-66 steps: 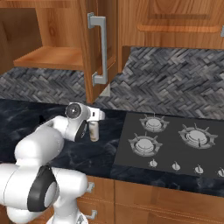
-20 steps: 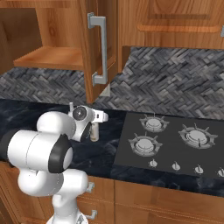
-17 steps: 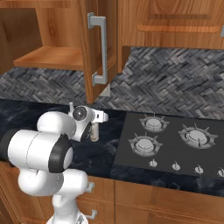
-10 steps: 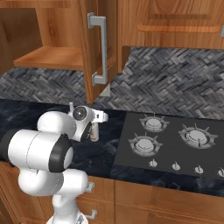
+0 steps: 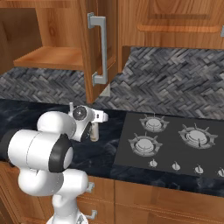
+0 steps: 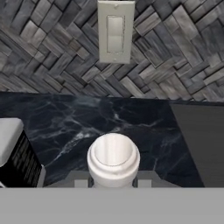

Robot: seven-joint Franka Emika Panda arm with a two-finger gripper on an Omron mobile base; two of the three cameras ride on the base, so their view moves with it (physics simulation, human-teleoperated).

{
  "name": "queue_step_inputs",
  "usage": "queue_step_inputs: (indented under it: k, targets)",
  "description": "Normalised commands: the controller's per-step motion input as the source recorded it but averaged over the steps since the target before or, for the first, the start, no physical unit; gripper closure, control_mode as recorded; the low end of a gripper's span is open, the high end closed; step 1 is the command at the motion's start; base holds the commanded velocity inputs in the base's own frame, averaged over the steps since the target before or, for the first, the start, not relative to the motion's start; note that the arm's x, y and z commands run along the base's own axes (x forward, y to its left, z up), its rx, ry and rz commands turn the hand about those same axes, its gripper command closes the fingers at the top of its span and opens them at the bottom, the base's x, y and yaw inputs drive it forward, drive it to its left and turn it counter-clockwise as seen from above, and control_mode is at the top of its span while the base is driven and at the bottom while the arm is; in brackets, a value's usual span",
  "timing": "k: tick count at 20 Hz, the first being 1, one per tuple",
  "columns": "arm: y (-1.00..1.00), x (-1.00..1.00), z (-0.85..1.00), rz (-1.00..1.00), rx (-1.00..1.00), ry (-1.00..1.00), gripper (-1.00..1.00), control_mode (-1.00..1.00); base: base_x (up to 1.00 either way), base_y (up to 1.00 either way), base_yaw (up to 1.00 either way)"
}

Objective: Sort all alcoholic drinks to one cabinet, and non-alcoholic drinks to the other.

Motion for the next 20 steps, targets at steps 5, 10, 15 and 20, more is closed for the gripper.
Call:
queue_step_inputs:
  k: [5, 10, 15, 20]
  targets:
    - [0.00, -0.02, 0.06, 0.00, 0.00, -0.04, 1.00, -1.00, 0.00, 0.00, 0.00]
    - [0.16, -0.10, 0.34, -0.05, -0.05, -0.09, 1.00, -1.00, 0.00, 0.00, 0.00]
    - [0.31, -0.02, 0.52, -0.09, -0.05, -0.02, 1.00, -1.00, 0.00, 0.00, 0.00]
    - [0.29, 0.00, 0.64, -0.05, -0.01, 0.02, 1.00, -1.00, 0.00, 0.00, 0.00]
